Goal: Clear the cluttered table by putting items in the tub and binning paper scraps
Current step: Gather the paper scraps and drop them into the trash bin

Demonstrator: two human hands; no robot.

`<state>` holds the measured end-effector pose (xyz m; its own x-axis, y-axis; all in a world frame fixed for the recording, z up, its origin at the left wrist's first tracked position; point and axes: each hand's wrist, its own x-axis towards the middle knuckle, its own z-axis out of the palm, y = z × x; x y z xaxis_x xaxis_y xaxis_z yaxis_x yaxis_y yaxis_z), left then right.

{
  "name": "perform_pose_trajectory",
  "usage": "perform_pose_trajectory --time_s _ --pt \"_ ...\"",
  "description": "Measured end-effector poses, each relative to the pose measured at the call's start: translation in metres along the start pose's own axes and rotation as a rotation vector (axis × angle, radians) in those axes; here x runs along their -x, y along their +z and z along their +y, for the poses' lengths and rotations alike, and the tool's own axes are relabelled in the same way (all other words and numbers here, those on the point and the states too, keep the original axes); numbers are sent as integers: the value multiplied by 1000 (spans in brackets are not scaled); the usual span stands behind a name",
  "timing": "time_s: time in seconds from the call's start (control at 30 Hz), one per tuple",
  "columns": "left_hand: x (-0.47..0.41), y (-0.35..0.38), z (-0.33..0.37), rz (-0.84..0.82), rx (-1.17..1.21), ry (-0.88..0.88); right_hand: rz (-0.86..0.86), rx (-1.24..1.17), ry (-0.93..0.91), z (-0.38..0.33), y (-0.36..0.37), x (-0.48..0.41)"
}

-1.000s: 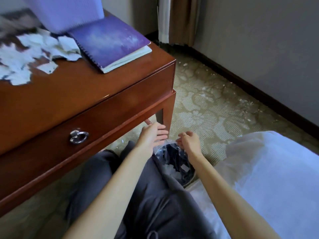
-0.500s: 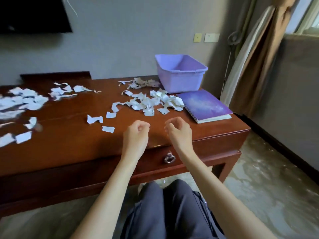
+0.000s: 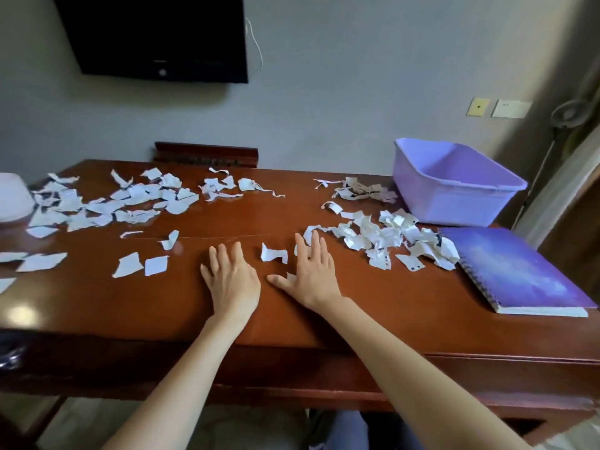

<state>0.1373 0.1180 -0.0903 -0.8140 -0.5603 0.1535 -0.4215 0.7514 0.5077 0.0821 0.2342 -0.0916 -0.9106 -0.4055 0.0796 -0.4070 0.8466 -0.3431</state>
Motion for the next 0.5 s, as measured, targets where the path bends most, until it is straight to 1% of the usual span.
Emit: perform_pose_trajectory --time_s 0.17,0.2,0.27,0.33,0.4,0.5 --pt "-29 8 8 13 -4 -24 -38 106 -59 -8 6 -45" --pt "-34 10 11 11 -5 -22 -29 96 -63 -7 6 -51" --pt "-44 15 16 11 -4 -10 52 72 -83 -1 5 -60" --pt "-51 22 20 17 -18 33 111 56 -78 8 2 -66" --pt "-55 30 27 10 -23 113 131 42 -47 21 -2 -70" --pt "-60 40 46 -38 1 240 194 -17 -30 40 -9 -71"
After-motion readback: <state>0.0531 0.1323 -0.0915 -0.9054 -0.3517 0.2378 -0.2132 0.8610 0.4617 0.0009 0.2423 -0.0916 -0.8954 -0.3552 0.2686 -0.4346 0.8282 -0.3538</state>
